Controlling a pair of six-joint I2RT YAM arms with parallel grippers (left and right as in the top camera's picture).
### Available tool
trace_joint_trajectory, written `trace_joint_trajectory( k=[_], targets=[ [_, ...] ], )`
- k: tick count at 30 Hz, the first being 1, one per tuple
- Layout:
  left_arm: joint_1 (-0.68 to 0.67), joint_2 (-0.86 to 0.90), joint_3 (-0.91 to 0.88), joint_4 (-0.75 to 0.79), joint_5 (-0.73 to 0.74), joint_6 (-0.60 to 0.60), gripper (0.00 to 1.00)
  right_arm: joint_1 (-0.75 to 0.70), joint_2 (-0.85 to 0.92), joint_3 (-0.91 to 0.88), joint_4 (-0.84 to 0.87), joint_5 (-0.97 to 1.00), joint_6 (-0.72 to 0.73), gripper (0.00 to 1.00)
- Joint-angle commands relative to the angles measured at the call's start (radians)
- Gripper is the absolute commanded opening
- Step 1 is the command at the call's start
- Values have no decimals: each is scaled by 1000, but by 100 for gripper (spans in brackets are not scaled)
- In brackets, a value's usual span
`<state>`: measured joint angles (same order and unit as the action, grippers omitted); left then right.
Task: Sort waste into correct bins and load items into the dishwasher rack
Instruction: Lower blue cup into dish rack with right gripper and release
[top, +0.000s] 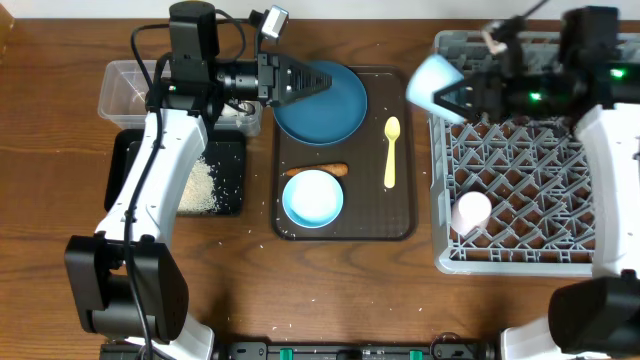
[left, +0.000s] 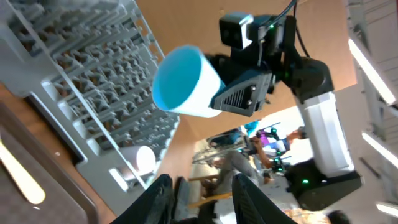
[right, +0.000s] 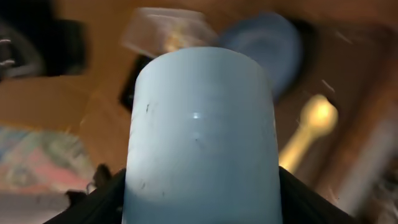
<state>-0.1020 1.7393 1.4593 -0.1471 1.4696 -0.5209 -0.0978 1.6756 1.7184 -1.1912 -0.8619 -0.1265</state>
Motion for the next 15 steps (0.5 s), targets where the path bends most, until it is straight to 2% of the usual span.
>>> trace_joint_trajectory(
  k=[1,5,8,12,15],
  targets=[
    [-2,-2,3,-16,-80,102,34,-46,-105,6,-72,267,117,64],
    [-2,-2,-8,-118,-248,178,34,-94,-190,32,-231,533,212,67],
    [-11,-2,-9,-261,-470,227,34,-129,-242,34,-340,694,270,67],
    [-45,-2,-10,-407,-802,259,34,-177,-257,34,-457,813,298,68],
    [-79,-2,-10,-463,-968,259,34,-211,-237,33,-488,838,298,68]
  ],
)
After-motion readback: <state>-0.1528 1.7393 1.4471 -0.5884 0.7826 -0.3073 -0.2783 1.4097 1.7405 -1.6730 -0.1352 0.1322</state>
